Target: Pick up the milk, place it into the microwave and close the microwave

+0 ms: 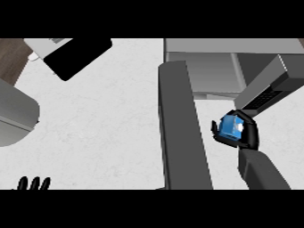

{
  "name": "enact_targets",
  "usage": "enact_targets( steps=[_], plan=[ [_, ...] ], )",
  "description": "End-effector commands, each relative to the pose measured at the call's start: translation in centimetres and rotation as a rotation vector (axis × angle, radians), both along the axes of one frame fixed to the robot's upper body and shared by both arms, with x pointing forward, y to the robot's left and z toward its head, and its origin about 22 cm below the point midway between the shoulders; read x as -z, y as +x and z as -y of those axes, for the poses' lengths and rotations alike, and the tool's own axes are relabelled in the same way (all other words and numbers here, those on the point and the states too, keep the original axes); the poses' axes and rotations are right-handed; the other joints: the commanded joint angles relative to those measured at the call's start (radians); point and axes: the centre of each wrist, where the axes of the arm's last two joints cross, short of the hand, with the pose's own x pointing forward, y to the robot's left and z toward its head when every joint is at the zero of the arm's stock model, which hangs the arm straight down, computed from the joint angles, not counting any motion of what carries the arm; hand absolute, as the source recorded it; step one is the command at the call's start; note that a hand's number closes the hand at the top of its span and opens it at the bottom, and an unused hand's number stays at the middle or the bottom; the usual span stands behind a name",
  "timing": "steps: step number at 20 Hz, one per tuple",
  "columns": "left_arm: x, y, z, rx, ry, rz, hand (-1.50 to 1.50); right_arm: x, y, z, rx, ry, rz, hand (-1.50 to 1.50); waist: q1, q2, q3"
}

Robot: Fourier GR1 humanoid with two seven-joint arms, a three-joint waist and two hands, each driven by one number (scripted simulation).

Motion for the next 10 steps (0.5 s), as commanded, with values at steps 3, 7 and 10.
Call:
enact_targets(
  steps=[3, 7, 10],
  plan=[
    [-0.4, 0.0, 0.6, -0.005, 0.01, 0.005, -1.5, -0.4, -0.8, 1.7, -0.039, -0.017, 0.105, 1.5, -0.019, -0.008, -0.002],
    [-2.1, -1.1, 1.3, 0.001, 0.0, -0.003, -1.5, -2.1, -0.2, 1.3, -0.066, -0.01, 0.105, 1.5, -0.025, -0.012, -0.003],
    [-1.3, -0.1, -0.7, 0.034, 0.0, -0.008, -1.5, -2.1, -2.0, 0.6, -0.033, -0.035, 0.086, 1.5, -0.027, -0.01, -0.003]
  ],
)
